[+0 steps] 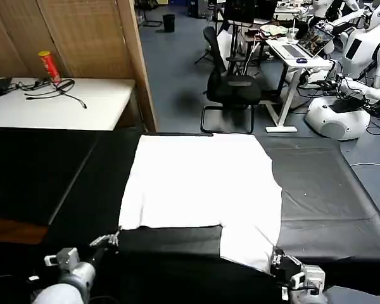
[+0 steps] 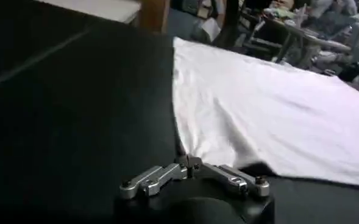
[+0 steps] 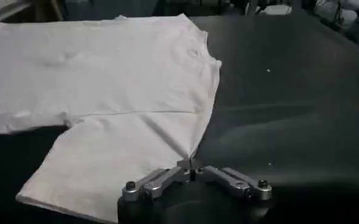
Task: Fold and organize the clothes.
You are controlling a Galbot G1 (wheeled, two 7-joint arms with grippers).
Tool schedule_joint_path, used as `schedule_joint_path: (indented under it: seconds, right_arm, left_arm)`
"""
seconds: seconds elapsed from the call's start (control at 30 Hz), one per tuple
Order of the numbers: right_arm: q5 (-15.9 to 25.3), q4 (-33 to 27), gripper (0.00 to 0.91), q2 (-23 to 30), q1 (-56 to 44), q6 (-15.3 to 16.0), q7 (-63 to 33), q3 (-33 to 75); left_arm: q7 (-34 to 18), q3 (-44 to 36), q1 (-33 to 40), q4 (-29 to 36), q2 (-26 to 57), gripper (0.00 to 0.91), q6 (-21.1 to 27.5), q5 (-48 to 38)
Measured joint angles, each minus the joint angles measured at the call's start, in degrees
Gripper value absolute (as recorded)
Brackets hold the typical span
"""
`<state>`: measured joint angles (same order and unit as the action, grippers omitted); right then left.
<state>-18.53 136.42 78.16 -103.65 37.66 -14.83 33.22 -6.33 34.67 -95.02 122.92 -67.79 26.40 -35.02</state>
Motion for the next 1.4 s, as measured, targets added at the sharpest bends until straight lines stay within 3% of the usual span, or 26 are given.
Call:
schedule_joint_path:
  seconds: [0.47, 0.73, 0.93, 1.4]
  right_arm:
    - [-0.33, 4.3, 0.02, 0.02, -5.85, 0.13, -0.59, 1.21]
    - [-5.11, 2.03, 0.02, -1.71, -0.41, -6.33, 6.03, 3.6]
    - [-7.34, -2.05, 0.02, -3.74, 6.84, -8.18, 6.45, 3.34]
    - [-10.88, -19.84, 0.02, -7.06, 26.64, -11.69, 7.07, 0.41]
  left_arm:
    - [-2.16, 6.02, -10.16, 7.26, 1.85, 0.0, -0.07, -3.12]
    - [-2.87, 7.88, -9.57, 7.75, 0.73, 0.0, -1.82, -6.08]
    - [-4.1, 6.41, -5.65, 7.09, -1.43, 0.0, -3.62, -7.43]
    - [-4.13, 2.24, 5.77, 0.89, -4.27, 0.0, -5.21, -1.22]
